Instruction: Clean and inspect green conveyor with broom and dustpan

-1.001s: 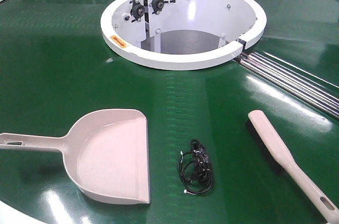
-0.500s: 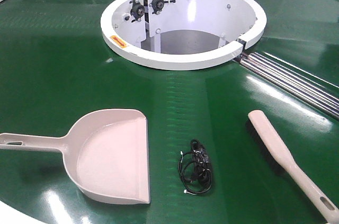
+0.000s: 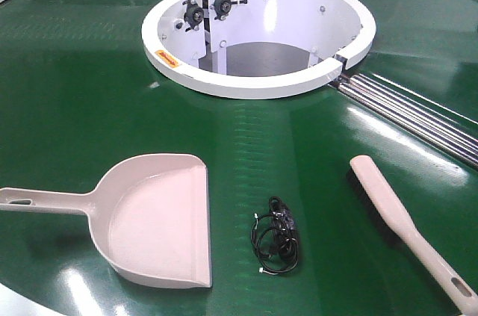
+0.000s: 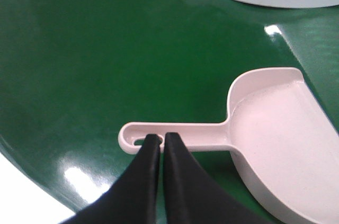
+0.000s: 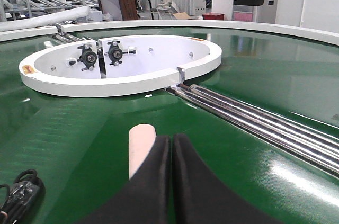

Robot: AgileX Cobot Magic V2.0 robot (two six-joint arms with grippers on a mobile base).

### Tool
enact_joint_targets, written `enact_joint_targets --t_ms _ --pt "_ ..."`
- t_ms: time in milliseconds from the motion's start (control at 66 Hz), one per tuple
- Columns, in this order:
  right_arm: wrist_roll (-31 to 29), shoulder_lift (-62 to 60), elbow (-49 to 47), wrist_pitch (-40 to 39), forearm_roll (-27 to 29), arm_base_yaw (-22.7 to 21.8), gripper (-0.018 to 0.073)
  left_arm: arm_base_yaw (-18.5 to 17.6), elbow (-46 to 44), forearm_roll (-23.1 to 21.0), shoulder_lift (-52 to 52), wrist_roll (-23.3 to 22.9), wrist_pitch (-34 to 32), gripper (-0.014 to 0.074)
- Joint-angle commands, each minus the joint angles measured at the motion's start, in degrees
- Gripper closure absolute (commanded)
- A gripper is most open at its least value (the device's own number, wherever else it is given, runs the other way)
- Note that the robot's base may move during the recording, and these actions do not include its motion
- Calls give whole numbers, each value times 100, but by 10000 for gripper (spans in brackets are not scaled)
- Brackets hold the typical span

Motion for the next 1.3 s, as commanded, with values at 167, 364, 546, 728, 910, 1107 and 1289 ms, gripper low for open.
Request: enact_joint_targets --t_ms 167,364,546,728,910,1107,1289 --pt "-12 -67 115 -431 -29 4 568 1 -204 -28 301 -179 -530 500" --pt "-12 -67 115 -431 -29 4 568 1 -204 -55 301 -179 -821 262" --pt "-12 -67 115 -431 -29 4 568 1 -204 -188 295 -179 -816 133" --pt "-12 -67 115 -431 -29 4 568 1 -204 -358 302 -179 -948 129" --pt "-12 -67 115 -431 -29 4 568 1 -705 -338 561 -138 -517 129" --pt "-12 -67 115 -431 -29 4 568 1 -2210 -377 1671 1095 1468 128" --pt "-12 -67 115 -431 -29 4 568 -4 -3522 -687 2699 2199 2751 128"
